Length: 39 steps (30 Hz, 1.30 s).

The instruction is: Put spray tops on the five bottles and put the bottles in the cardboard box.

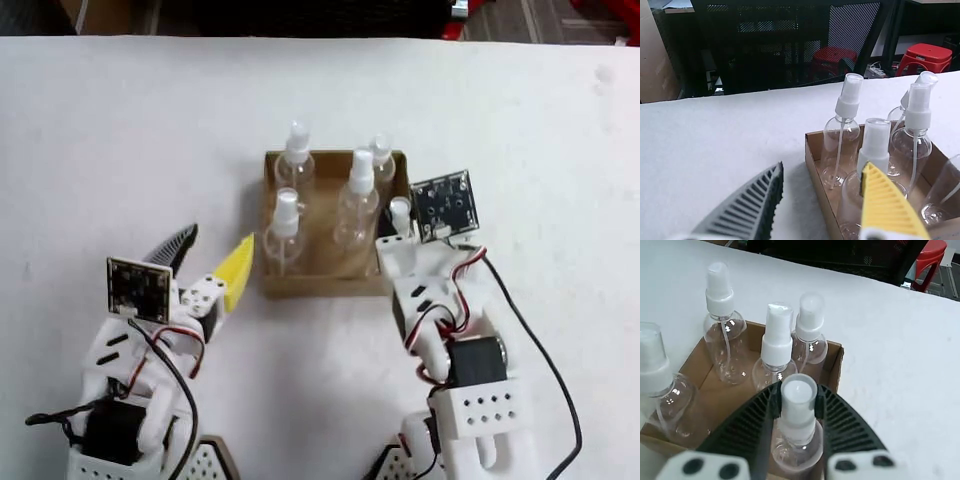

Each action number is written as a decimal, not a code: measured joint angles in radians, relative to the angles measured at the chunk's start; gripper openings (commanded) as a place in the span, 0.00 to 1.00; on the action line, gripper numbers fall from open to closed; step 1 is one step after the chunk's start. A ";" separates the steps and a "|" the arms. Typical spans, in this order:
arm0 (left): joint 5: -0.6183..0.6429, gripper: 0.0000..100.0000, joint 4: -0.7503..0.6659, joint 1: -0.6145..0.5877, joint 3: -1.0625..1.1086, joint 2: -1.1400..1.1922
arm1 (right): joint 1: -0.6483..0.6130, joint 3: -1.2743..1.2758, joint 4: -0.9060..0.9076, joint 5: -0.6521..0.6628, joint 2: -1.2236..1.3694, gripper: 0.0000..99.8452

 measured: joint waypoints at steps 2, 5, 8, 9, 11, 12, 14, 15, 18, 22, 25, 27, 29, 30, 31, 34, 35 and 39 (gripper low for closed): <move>0.000 0.23 0.000 0.000 0.000 0.000 | 0.005 0.028 -0.035 0.000 -0.014 0.02; 0.000 0.23 0.000 0.000 0.000 0.000 | 0.005 0.031 -0.040 0.000 -0.014 0.02; 0.000 0.23 0.000 0.000 0.000 0.000 | 0.005 0.035 -0.041 0.000 -0.015 0.02; 0.000 0.23 0.000 0.000 0.000 0.000 | 0.006 0.035 -0.041 0.000 -0.015 0.02; 0.000 0.23 0.000 0.000 0.000 0.000 | 0.006 0.035 -0.041 0.000 -0.017 0.02; 0.000 0.23 0.000 0.000 0.000 0.000 | 0.006 0.035 -0.041 0.000 -0.017 0.02; 0.000 0.23 0.000 0.000 0.000 0.000 | 0.006 0.035 -0.041 0.000 -0.017 0.02; 0.000 0.23 0.000 0.000 0.000 0.000 | 0.008 0.035 -0.041 0.000 -0.017 0.02; 0.000 0.23 0.000 0.000 0.000 0.000 | 0.011 0.037 -0.041 0.003 -0.017 0.02; 0.000 0.23 0.000 0.000 0.000 0.000 | 0.014 0.038 -0.044 0.006 -0.017 0.02; 0.000 0.23 0.000 0.000 0.000 0.000 | 0.017 0.040 -0.048 0.006 -0.017 0.02; 0.000 0.23 0.000 0.000 0.000 0.000 | 0.026 0.040 -0.048 0.011 -0.017 0.02; 0.000 0.23 0.000 0.000 0.000 0.000 | 0.041 0.040 -0.057 0.012 -0.015 0.02; 0.000 0.23 0.000 0.000 0.000 0.000 | 0.048 0.041 -0.063 0.012 -0.011 0.02; 0.000 0.23 0.000 0.000 0.000 0.000 | 0.051 0.043 -0.068 0.012 -0.011 0.02; 0.000 0.23 0.000 0.000 0.000 0.000 | 0.052 0.058 -0.069 0.012 0.003 0.02; 0.000 0.23 0.000 0.000 0.000 0.000 | 0.052 0.058 -0.069 0.012 0.009 0.02; 0.000 0.23 0.000 0.000 0.000 0.000 | 0.052 0.058 -0.069 0.012 0.005 0.02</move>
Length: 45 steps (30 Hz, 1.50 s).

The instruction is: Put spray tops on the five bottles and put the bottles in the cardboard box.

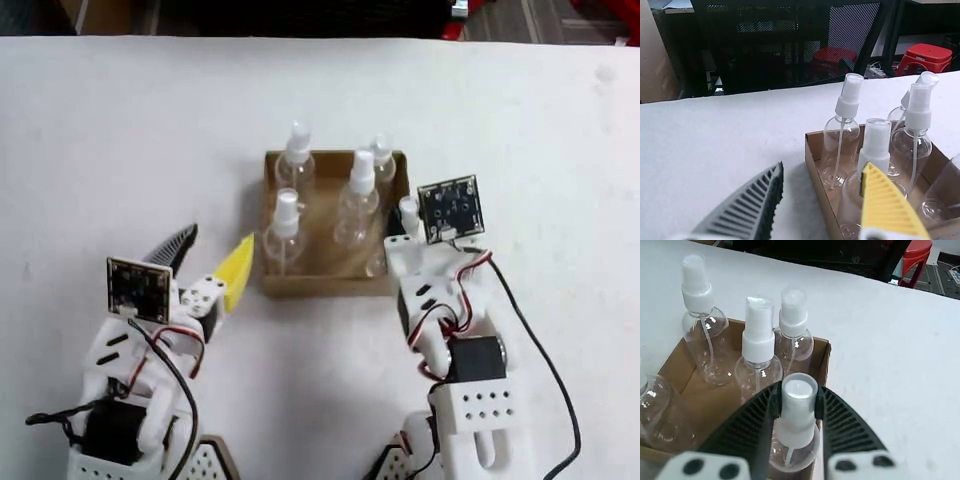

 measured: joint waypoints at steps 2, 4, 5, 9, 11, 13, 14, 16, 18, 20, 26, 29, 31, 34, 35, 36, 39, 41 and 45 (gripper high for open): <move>0.000 0.23 0.000 0.000 0.000 0.000 | 0.000 0.003 0.000 0.000 0.000 0.04; 0.000 0.23 0.000 0.000 0.000 0.000 | 0.000 0.003 0.000 0.000 -0.002 0.09; 0.000 0.23 0.000 0.000 0.000 0.000 | 0.000 0.003 0.000 0.000 -0.002 0.13; 0.000 0.23 0.000 0.000 0.000 0.000 | 0.000 0.005 0.003 0.000 -0.008 0.21; 0.000 0.23 0.000 0.000 0.000 0.000 | 0.002 0.005 0.008 0.000 -0.008 0.20; 0.000 0.23 0.000 0.000 0.000 0.000 | 0.002 0.005 0.009 0.000 -0.008 0.21; 0.000 0.23 0.000 0.000 0.000 0.000 | 0.002 0.005 0.012 0.000 -0.008 0.21; 0.000 0.23 0.000 0.000 0.000 0.000 | 0.002 -0.015 0.041 0.000 -0.023 0.21; 0.000 0.23 0.000 0.000 0.000 0.000 | 0.002 -0.064 0.098 0.000 -0.055 0.21; 0.000 0.23 0.000 0.000 0.000 0.000 | 0.002 -0.130 0.167 0.000 -0.094 0.21; 0.000 0.23 0.000 -0.003 0.000 0.000 | 0.002 -0.328 0.367 0.000 -0.190 0.20; 0.000 0.23 -0.060 -0.063 0.000 0.002 | 0.002 -0.397 0.430 0.000 -0.199 0.15; 0.000 0.22 -0.089 -0.112 -0.002 0.000 | 0.002 -0.434 0.457 0.000 -0.201 0.05; -0.055 0.14 -0.063 -0.137 -0.058 0.002 | 0.002 -0.497 0.503 0.000 -0.201 0.04; -0.094 0.11 -0.034 -0.138 -0.097 0.002 | 0.002 -0.528 0.523 0.000 -0.201 0.05; -0.130 0.08 0.000 -0.141 -0.140 0.000 | 0.002 -0.568 0.548 0.000 -0.201 0.05; -0.219 0.02 0.115 -0.147 -0.292 -0.009 | 0.002 -0.706 0.657 0.000 -0.203 0.01; -0.262 0.02 0.189 -0.149 -0.400 -0.011 | 0.003 -0.804 0.746 0.000 -0.203 0.02; -0.292 0.02 0.327 -0.150 -0.572 -0.012 | 0.003 -0.985 0.918 0.002 -0.233 0.02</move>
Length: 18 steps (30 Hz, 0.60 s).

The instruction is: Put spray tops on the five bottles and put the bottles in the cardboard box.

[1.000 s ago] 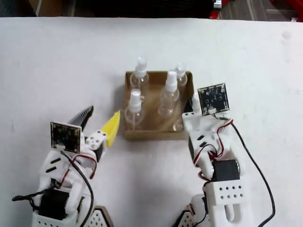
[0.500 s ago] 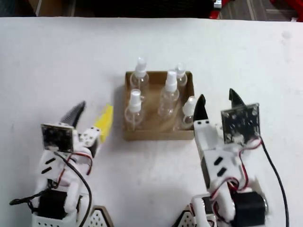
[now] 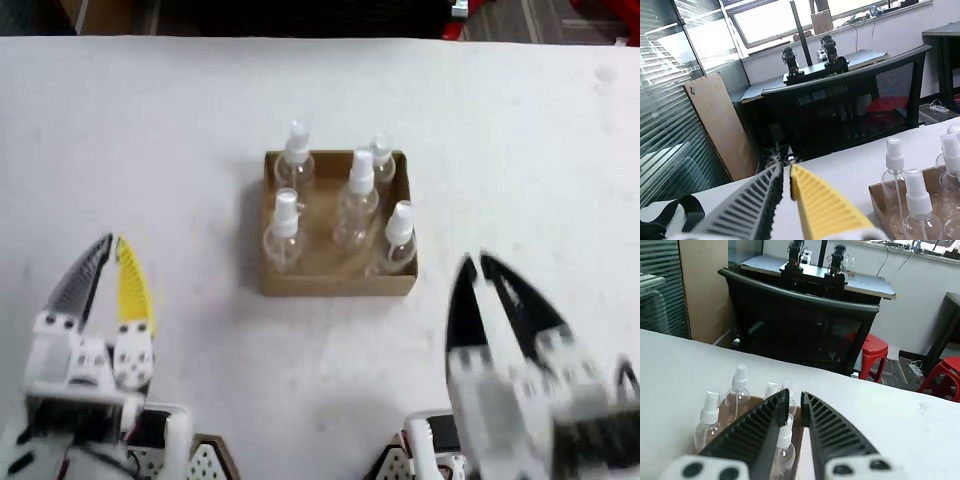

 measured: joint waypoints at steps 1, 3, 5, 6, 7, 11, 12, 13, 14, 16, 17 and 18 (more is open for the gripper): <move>0.000 0.02 0.026 0.000 -0.028 -0.002 | 0.000 -0.034 0.032 0.000 -0.018 0.02; 0.000 0.02 0.074 0.000 -0.075 -0.002 | 0.000 -0.080 0.080 0.000 -0.075 0.02; 0.003 0.02 0.118 0.000 -0.104 -0.002 | 0.002 -0.097 0.097 0.005 -0.160 0.02; 0.003 0.02 0.138 0.000 -0.117 -0.002 | 0.002 -0.100 0.100 0.014 -0.210 0.02; 0.003 0.02 0.158 0.000 -0.124 -0.002 | 0.003 -0.100 0.100 0.040 -0.262 0.02; 0.006 0.02 0.227 0.000 -0.132 -0.002 | -0.003 -0.091 0.097 0.143 -0.381 0.02; 0.006 0.02 0.245 0.000 -0.132 -0.002 | -0.002 -0.091 0.106 0.153 -0.381 0.02; 0.006 0.02 0.262 0.000 -0.132 -0.002 | -0.002 -0.075 0.115 0.160 -0.381 0.02; 0.006 0.02 0.285 0.000 -0.132 -0.002 | -0.002 -0.061 0.120 0.163 -0.381 0.02; 0.006 0.02 0.333 0.000 -0.132 -0.002 | -0.002 -0.031 0.120 0.164 -0.384 0.02; 0.006 0.02 0.358 0.000 -0.132 -0.002 | -0.002 -0.018 0.120 0.164 -0.384 0.02; 0.006 0.02 0.382 0.000 -0.129 -0.002 | -0.002 -0.002 0.120 0.164 -0.384 0.02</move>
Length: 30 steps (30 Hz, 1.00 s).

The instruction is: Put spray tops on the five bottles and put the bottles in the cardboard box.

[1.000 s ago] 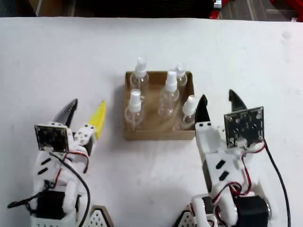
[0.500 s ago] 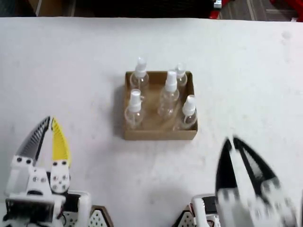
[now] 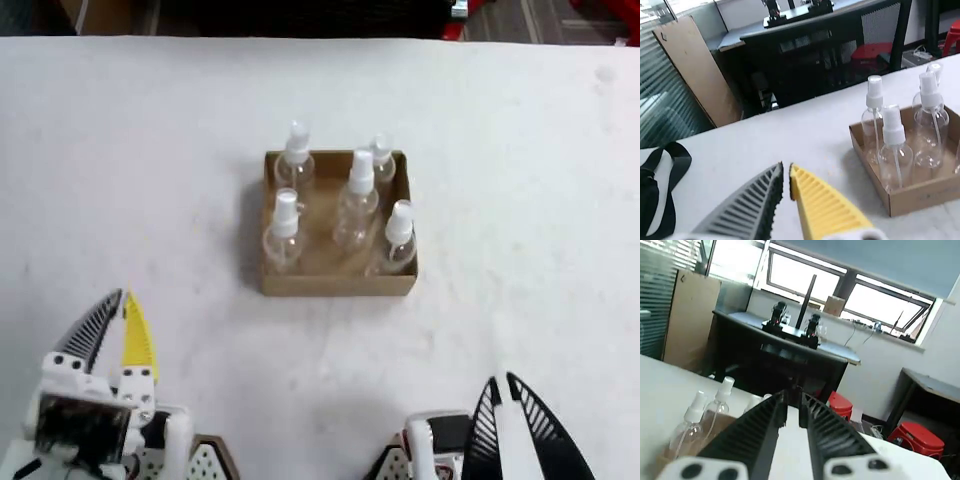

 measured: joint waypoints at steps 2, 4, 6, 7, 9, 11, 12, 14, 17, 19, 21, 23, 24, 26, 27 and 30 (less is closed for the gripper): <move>0.000 0.02 0.044 0.000 0.032 0.000 | -0.002 0.034 0.000 0.000 -0.002 0.02; 0.002 0.02 0.054 0.000 0.098 0.000 | -0.002 0.091 0.000 0.000 -0.002 0.02; 0.002 0.02 0.037 0.000 0.189 0.000 | 0.000 0.172 -0.017 0.000 -0.002 0.02; 0.002 0.02 0.017 0.000 0.238 0.000 | 0.000 0.213 -0.029 0.000 -0.002 0.02; 0.002 0.02 -0.037 0.000 0.336 0.000 | 0.000 0.304 -0.064 0.005 -0.002 0.02; 0.002 0.02 -0.098 0.000 0.431 0.002 | 0.000 0.408 -0.097 0.006 -0.002 0.02; 0.002 0.02 -0.130 0.000 0.479 0.003 | 0.000 0.465 -0.114 0.008 -0.002 0.02; 0.002 0.02 -0.192 0.000 0.572 0.005 | -0.002 0.592 -0.153 0.008 -0.002 0.02; 0.002 0.02 -0.287 0.000 0.713 0.009 | 0.000 0.821 -0.247 0.008 -0.002 0.02; 0.002 0.02 -0.334 0.000 0.792 0.012 | 0.000 0.950 -0.282 0.008 -0.002 0.02; 0.002 0.02 -0.354 0.000 0.842 0.015 | 0.000 1.013 -0.288 0.008 -0.002 0.02; 0.002 0.02 -0.362 0.000 0.878 0.015 | 0.000 1.025 -0.296 0.008 -0.002 0.02; 0.002 0.02 -0.365 0.000 0.891 0.015 | 0.000 1.026 -0.299 0.008 -0.002 0.02; 0.002 0.02 -0.367 0.000 0.910 0.015 | 0.000 1.033 -0.302 0.008 -0.002 0.02; 0.002 0.02 -0.368 0.000 0.919 0.015 | 0.000 1.042 -0.302 0.008 -0.002 0.02; 0.002 0.02 -0.368 0.000 0.936 0.014 | 0.002 1.063 -0.302 0.008 -0.002 0.02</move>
